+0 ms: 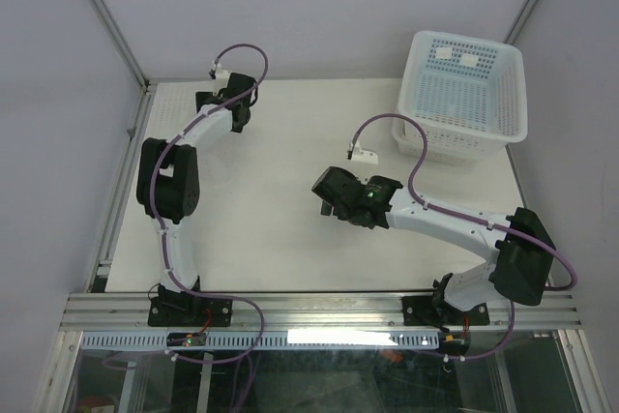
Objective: Turn the large container upside down
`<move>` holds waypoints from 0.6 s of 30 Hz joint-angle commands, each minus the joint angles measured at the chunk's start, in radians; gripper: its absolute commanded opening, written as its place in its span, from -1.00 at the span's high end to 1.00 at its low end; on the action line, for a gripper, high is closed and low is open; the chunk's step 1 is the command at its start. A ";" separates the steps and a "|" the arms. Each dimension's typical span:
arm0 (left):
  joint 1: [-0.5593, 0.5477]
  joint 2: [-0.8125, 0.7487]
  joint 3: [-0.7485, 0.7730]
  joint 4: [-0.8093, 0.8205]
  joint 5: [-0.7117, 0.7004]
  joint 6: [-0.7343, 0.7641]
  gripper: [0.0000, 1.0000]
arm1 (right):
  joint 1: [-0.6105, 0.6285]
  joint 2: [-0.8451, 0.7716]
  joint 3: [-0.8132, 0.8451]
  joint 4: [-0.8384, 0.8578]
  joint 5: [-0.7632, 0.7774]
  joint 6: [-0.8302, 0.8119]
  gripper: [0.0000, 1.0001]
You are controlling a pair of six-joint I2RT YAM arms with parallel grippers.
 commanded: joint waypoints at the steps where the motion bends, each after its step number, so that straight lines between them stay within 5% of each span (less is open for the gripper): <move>1: 0.044 -0.011 -0.005 0.060 0.007 0.051 -0.41 | 0.003 -0.005 0.041 0.003 0.052 0.005 -0.54; 18: 0.150 0.049 0.067 0.091 0.127 0.131 -0.41 | 0.002 -0.055 0.040 -0.036 0.139 -0.016 -0.54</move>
